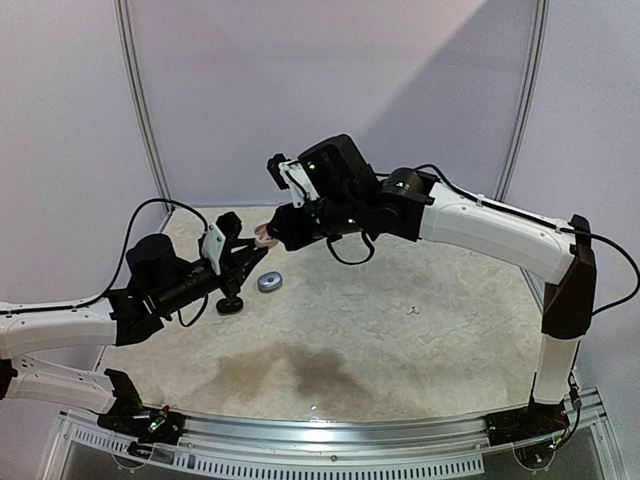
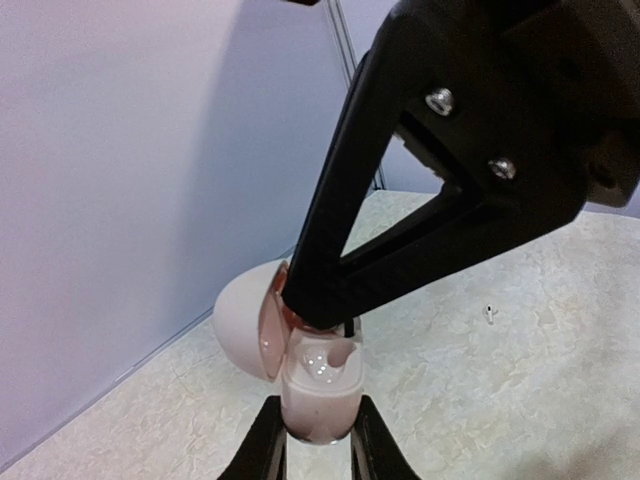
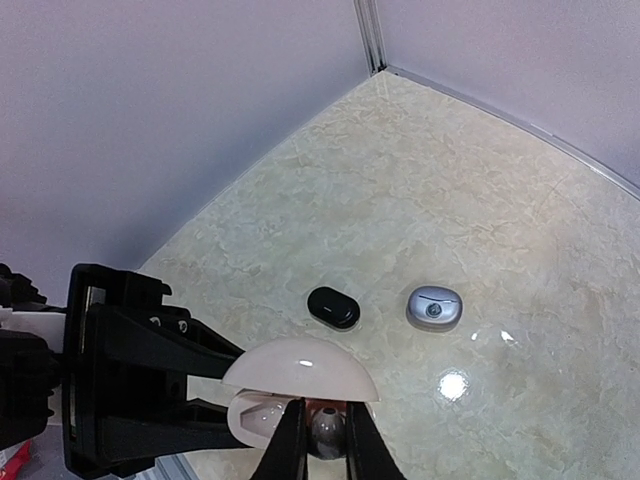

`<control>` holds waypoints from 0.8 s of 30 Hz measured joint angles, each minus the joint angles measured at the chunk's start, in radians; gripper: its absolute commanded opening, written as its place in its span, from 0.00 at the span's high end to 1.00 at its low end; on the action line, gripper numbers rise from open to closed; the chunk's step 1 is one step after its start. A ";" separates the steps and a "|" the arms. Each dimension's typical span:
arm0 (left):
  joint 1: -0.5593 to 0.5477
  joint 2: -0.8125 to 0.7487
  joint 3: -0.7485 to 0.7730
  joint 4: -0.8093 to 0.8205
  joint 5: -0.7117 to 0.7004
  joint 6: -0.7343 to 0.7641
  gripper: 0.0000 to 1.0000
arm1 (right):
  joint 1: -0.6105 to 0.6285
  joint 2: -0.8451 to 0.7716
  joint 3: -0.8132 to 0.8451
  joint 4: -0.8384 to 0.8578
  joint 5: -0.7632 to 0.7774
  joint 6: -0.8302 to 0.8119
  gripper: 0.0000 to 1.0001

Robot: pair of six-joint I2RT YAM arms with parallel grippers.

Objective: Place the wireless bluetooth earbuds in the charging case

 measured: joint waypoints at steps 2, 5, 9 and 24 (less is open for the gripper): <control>0.000 -0.003 0.000 0.003 0.001 0.000 1.00 | 0.000 -0.010 -0.012 0.010 0.006 0.000 1.00; 0.000 -0.008 0.000 0.006 0.003 0.000 1.00 | 0.002 -0.024 -0.023 0.025 0.013 0.000 1.00; 0.000 -0.011 0.000 0.006 0.006 -0.011 1.00 | 0.002 -0.047 -0.024 0.025 0.018 -0.007 1.00; 0.026 -0.012 0.000 -0.006 0.221 -0.113 1.00 | 0.006 -0.100 -0.029 0.001 -0.084 -0.174 1.00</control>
